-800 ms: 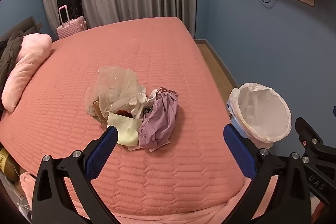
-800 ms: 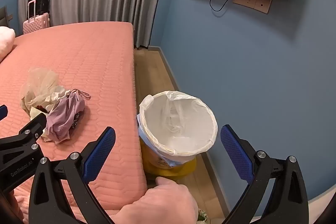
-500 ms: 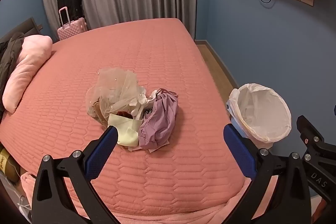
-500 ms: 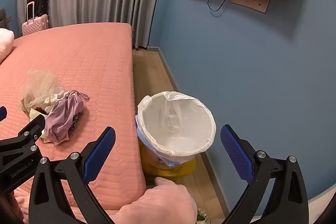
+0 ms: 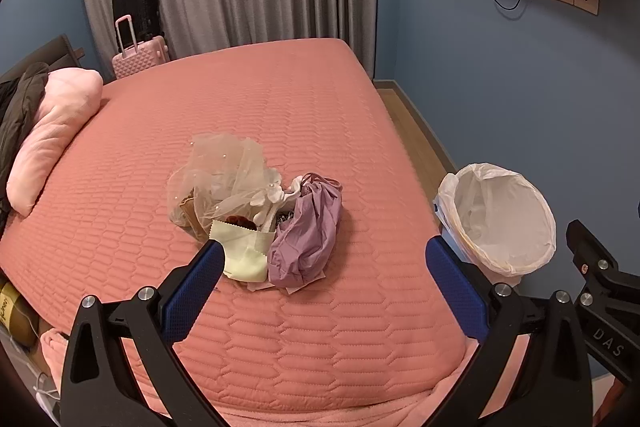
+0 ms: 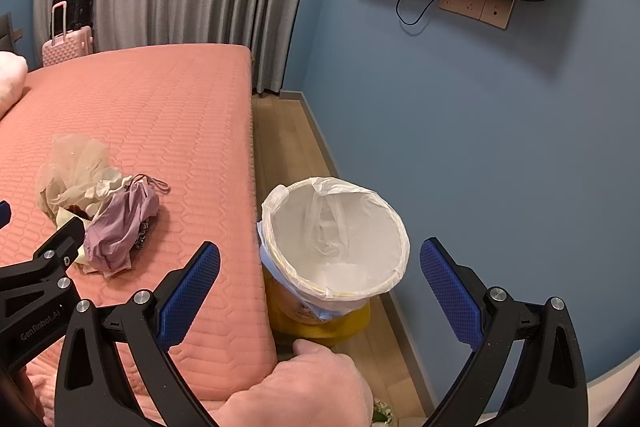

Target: Collect trash

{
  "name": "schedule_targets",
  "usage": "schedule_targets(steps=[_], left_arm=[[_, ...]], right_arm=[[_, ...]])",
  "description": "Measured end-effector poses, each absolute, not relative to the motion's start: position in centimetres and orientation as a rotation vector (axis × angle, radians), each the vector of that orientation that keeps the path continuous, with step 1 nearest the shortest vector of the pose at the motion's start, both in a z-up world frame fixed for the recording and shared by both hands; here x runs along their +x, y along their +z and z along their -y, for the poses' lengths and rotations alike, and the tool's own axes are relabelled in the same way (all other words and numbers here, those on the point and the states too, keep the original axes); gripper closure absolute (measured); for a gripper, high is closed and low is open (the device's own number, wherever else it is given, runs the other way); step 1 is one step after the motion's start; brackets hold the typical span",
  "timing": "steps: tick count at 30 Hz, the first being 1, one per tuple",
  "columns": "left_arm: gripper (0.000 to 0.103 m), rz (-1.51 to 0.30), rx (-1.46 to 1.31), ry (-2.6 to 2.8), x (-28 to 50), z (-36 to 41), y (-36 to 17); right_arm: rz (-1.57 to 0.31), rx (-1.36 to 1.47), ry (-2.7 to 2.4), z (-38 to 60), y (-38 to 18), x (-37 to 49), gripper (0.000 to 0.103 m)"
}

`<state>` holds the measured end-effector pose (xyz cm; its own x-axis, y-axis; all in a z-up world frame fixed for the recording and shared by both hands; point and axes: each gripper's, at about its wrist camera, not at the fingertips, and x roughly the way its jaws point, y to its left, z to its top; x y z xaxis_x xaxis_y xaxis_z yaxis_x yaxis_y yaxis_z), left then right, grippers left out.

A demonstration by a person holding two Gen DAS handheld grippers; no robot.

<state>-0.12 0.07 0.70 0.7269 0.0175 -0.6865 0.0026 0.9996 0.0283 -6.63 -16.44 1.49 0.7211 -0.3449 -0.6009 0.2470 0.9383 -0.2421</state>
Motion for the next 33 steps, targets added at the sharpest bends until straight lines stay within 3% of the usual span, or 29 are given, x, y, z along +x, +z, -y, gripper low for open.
schedule_targets(steps=[33], left_arm=[[0.007,-0.747,0.027,0.013,-0.28,-0.23,0.69]], right_arm=[[-0.688,-0.152,-0.33,16.29,1.63,-6.55,0.007]])
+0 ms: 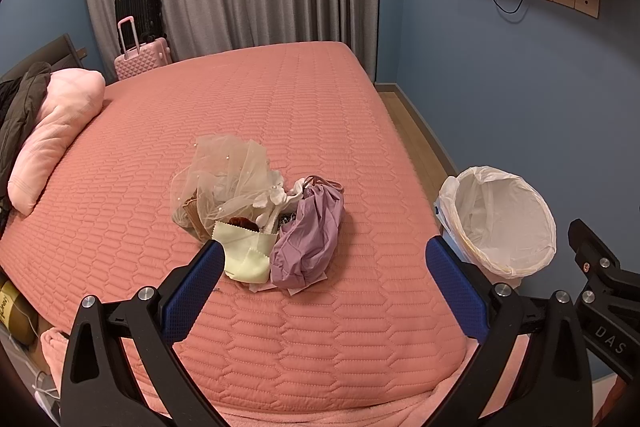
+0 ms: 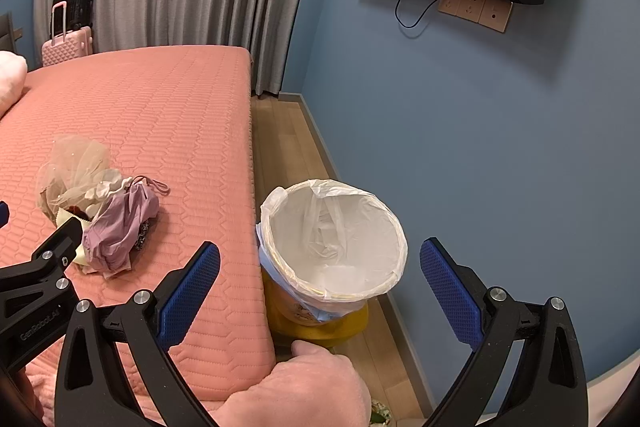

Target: Collect trash

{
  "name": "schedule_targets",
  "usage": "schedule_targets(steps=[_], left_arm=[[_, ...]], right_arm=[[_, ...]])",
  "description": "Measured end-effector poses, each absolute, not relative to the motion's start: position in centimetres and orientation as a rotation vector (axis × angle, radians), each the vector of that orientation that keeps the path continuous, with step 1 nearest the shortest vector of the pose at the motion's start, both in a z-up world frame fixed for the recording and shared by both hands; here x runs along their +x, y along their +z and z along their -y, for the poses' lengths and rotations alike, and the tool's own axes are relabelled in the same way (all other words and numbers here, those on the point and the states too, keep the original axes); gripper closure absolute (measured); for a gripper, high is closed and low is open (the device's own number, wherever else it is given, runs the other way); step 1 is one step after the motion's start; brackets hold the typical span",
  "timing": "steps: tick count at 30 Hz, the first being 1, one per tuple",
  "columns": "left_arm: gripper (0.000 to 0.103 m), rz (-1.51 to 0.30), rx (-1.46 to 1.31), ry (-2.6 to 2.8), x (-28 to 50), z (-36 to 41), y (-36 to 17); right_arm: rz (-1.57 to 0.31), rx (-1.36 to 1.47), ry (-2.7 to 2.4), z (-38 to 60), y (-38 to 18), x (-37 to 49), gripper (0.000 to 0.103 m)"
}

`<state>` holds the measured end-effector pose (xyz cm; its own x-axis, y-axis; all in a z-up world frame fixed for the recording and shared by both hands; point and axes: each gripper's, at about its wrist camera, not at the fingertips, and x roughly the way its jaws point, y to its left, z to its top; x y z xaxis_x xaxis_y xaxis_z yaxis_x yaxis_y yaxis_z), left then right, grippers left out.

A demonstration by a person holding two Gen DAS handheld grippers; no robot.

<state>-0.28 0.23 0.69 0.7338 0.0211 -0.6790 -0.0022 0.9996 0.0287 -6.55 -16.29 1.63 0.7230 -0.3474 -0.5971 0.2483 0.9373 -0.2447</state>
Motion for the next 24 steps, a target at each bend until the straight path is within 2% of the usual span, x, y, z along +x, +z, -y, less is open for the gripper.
schedule_targets(steps=[24], left_arm=[[0.007,-0.743,0.027,0.012,-0.22,0.09,0.86]], right_arm=[[-0.682,-0.152,-0.335,16.46,2.19,-6.64,0.007]])
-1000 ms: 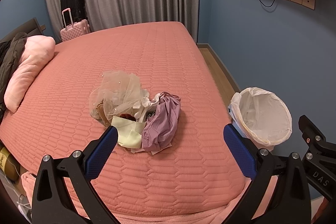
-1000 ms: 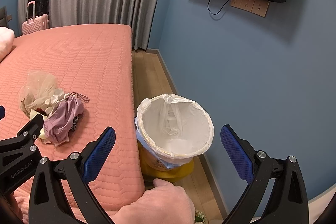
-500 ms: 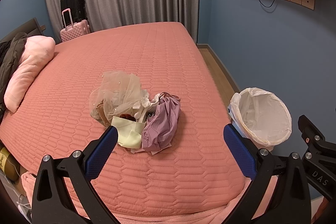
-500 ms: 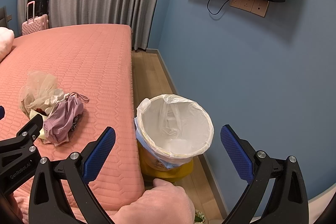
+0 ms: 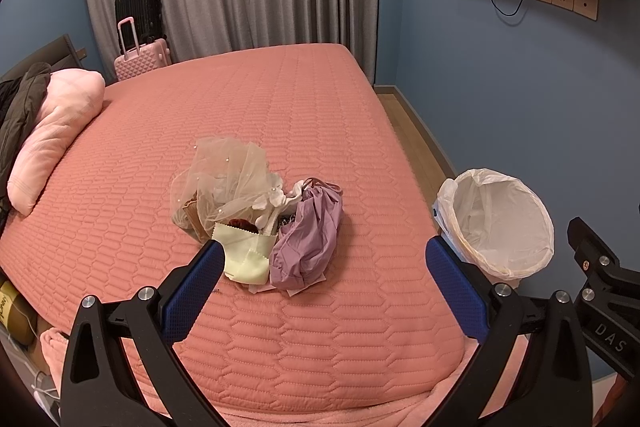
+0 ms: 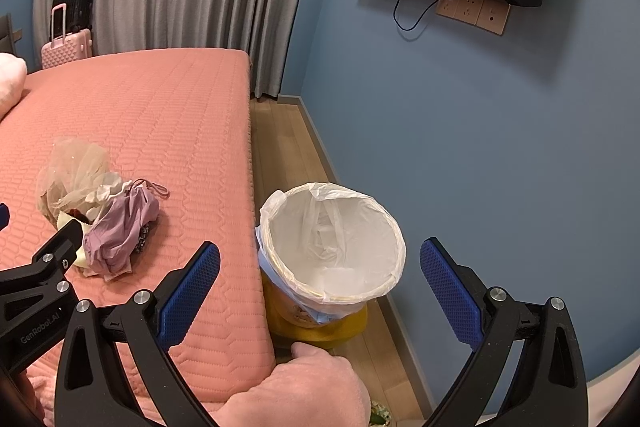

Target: Collect trash

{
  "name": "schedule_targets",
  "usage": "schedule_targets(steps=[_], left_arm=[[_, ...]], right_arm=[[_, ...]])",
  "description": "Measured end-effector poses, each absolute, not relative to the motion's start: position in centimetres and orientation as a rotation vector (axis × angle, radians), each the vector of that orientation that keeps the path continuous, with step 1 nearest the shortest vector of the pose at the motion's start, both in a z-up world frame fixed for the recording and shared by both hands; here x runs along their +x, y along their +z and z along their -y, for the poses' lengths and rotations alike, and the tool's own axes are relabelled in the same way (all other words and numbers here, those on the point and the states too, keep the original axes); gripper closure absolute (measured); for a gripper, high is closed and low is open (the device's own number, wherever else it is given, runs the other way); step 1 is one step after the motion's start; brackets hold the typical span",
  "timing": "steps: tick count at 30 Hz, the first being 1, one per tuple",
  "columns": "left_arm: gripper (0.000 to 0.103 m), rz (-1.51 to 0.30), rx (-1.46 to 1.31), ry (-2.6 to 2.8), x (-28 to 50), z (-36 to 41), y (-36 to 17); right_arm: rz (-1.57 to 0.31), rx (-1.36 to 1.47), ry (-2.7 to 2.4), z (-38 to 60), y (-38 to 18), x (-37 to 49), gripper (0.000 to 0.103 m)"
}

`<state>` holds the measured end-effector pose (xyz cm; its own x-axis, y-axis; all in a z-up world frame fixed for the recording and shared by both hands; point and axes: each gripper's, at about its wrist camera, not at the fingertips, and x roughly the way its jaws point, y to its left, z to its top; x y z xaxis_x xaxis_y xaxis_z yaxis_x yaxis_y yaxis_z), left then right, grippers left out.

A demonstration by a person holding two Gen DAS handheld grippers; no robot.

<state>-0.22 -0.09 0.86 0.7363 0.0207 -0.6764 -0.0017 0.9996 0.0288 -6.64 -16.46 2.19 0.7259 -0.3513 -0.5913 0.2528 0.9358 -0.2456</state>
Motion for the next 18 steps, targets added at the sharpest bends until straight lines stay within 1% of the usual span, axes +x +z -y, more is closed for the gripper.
schedule_targets(steps=[18], left_arm=[[0.007,-0.75,0.03,-0.002,-0.16,0.22,0.79]], right_arm=[[-0.676,-0.16,-0.328,16.08,2.52,-6.55,0.007]])
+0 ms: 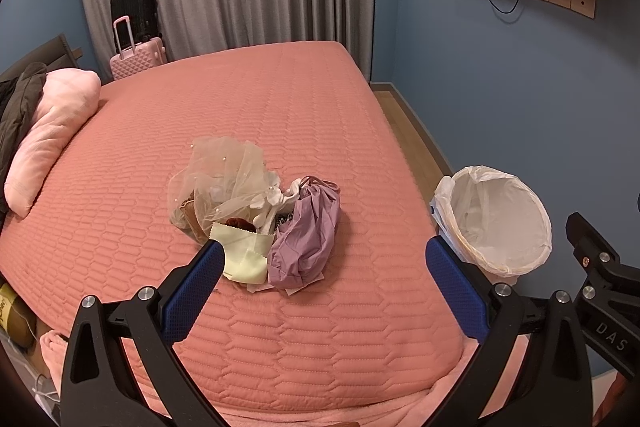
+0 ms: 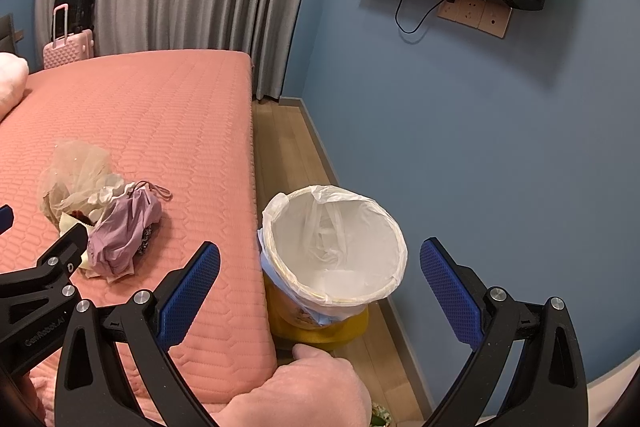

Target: Collect trash

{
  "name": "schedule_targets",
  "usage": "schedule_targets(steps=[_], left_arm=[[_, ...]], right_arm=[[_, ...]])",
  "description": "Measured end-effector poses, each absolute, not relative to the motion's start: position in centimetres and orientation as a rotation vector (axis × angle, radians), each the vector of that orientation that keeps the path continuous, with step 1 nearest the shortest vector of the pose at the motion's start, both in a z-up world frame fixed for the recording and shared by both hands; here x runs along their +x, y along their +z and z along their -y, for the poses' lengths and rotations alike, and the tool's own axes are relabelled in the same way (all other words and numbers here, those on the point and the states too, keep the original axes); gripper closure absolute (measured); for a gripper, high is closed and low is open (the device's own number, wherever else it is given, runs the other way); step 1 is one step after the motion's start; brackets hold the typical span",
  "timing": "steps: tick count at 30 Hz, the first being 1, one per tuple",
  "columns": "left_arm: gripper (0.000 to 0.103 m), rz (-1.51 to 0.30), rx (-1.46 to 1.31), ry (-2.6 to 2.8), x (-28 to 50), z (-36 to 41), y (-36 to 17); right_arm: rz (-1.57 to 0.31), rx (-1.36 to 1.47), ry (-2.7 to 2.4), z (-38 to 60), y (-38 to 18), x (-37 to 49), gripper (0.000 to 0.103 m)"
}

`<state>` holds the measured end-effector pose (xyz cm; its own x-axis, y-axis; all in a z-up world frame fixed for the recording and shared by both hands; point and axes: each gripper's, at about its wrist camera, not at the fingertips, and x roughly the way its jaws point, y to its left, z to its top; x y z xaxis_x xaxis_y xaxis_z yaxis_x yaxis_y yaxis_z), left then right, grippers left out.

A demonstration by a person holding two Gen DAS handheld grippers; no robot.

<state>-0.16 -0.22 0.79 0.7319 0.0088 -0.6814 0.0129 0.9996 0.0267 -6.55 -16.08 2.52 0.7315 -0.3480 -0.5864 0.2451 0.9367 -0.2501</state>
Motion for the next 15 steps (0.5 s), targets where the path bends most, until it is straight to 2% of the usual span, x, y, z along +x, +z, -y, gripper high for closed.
schedule_targets(steps=[15], left_arm=[[0.007,-0.741,0.011,-0.01,0.1,-1.4,0.7]], right_arm=[[-0.644,-0.147,-0.298,14.5,2.4,-6.5,0.007]])
